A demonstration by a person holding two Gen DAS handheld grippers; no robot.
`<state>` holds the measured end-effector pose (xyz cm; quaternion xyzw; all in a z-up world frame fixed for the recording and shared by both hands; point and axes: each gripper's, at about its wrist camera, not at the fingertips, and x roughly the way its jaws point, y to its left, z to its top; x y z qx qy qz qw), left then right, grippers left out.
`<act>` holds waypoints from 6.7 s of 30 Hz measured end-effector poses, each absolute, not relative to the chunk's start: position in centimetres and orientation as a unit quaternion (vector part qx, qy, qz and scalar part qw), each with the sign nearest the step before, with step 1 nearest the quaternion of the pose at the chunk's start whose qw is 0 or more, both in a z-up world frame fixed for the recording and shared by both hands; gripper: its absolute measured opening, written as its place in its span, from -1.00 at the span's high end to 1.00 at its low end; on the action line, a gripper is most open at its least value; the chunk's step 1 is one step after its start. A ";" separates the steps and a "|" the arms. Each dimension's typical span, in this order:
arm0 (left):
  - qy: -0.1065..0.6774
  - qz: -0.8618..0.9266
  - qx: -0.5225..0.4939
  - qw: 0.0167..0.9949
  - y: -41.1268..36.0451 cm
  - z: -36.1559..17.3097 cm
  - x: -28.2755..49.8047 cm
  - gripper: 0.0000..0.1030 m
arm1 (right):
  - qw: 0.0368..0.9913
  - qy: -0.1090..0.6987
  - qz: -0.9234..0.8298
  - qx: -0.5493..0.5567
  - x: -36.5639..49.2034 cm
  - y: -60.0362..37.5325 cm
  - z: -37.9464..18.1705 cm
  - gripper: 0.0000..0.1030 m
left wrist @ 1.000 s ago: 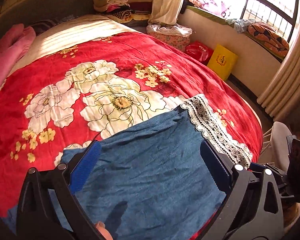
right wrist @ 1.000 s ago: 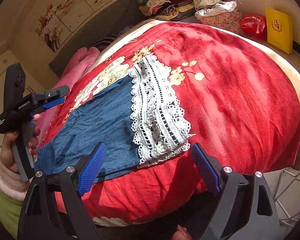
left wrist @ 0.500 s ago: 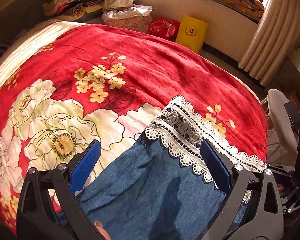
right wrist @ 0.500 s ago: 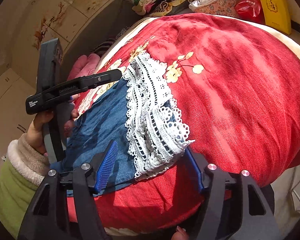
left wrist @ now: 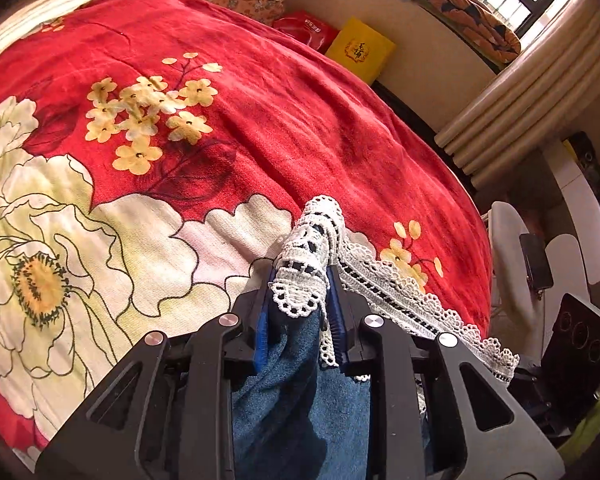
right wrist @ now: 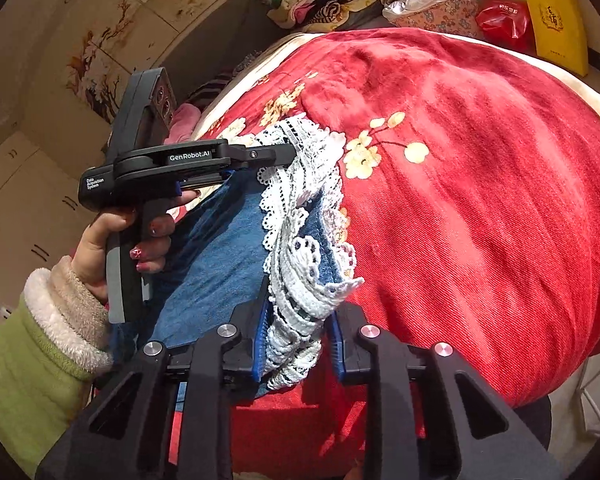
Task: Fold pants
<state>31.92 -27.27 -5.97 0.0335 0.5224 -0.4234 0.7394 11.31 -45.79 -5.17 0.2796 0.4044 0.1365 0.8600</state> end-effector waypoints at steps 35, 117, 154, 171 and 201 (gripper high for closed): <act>0.441 -0.373 -0.329 0.747 -1.5 -5.9 25.0 -0.74 | 0.858 0.390 0.329 -0.056 7.7 -21.8 -4.0 0.34; 0.465 -0.187 -0.096 0.860 -2.6 -4.8 7.3 -0.04 | 0.804 0.489 0.339 -0.027 22.6 -17.1 -4.5 -0.03; 0.378 -0.013 -0.082 0.922 6.3 2.0 1.1 -0.81 | 0.848 0.371 0.378 0.006 15.1 -18.3 7.0 -0.83; 0.400 0.027 -0.127 0.907 11.8 -1.2 -0.8 -0.81 | 0.824 0.391 0.407 -0.045 14.6 -11.2 5.8 -0.87; 0.415 -0.038 -0.209 0.884 11.1 -6.8 4.2 -0.81 | 0.719 0.508 0.447 -0.159 18.3 4.3 -3.0 -0.87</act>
